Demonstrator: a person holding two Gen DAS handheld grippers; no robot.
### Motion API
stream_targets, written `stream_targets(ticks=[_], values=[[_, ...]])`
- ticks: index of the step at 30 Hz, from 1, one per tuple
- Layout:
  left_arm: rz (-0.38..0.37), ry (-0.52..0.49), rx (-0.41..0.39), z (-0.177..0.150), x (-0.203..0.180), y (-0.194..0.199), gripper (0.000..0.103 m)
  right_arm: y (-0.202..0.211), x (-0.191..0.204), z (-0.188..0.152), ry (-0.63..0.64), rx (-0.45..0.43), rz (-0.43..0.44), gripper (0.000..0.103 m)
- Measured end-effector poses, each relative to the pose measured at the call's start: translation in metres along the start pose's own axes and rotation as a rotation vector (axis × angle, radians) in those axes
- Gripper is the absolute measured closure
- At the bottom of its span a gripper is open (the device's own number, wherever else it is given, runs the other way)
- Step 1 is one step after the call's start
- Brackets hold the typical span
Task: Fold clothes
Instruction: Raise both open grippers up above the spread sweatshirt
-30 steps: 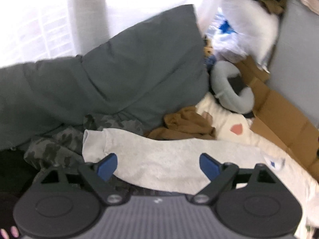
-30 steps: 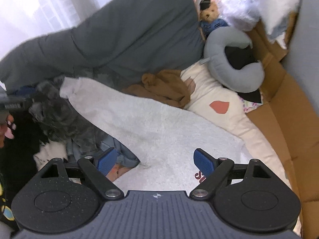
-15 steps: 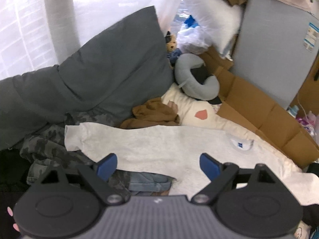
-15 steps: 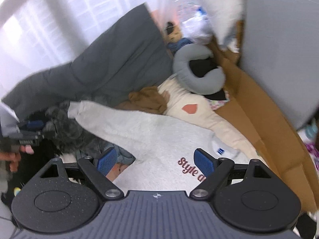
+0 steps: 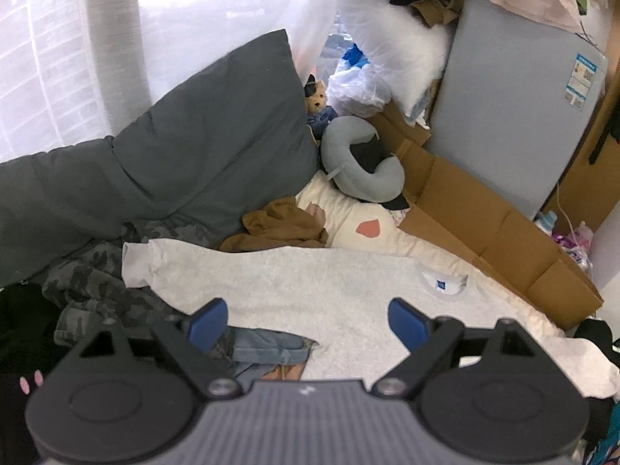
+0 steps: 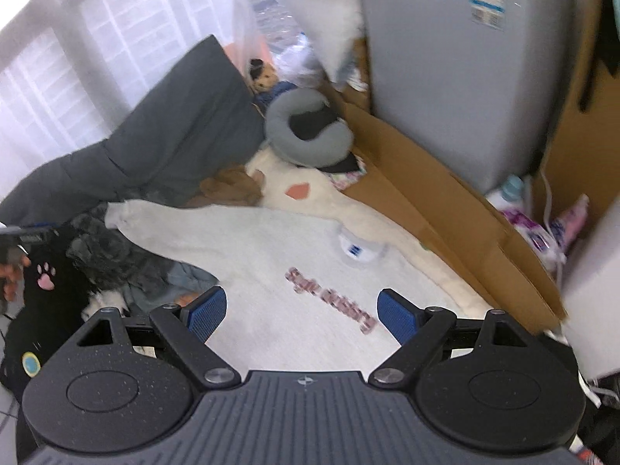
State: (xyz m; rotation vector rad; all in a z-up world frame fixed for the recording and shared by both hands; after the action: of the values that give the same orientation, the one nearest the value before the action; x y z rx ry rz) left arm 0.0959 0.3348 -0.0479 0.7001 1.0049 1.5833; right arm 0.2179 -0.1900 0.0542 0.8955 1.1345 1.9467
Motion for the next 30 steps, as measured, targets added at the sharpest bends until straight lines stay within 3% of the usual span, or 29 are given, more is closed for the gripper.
stream_targets(ticks=[7,16,21,24,30], values=[[0.001,-0.006,0.003,-0.021,0.002,0.025,0.012,0.014,-0.045,-0.07,-0.102,-0.012,0.012,0.014],[0.029,0.04,0.008,-0.047,0.022,0.042,0.012,0.018,-0.056,-0.14,-0.148,-0.118,0.016,0.014],[0.02,0.05,0.024,-0.057,0.033,0.033,0.012,0.009,-0.055,-0.174,-0.162,-0.179,0.018,0.014],[0.038,0.035,0.039,-0.061,0.038,0.022,0.012,0.005,-0.05,-0.191,-0.141,-0.206,-0.01,0.014],[0.004,0.036,0.046,-0.076,0.037,0.004,0.012,-0.006,-0.038,-0.214,-0.103,-0.262,-0.074,0.014]])
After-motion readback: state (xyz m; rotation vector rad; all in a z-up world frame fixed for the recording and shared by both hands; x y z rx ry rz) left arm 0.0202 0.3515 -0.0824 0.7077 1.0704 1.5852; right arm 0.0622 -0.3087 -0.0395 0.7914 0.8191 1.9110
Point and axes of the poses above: each gripper's, at about its wrist camera, not at the fingertips, and y roughly against the way its jaws point, x to its left, z to its top, the point moved 7 cm from there along -y, roughly the way its jaws point, and after that the axes turned 12 degrees about x, right-handed, at the moved point
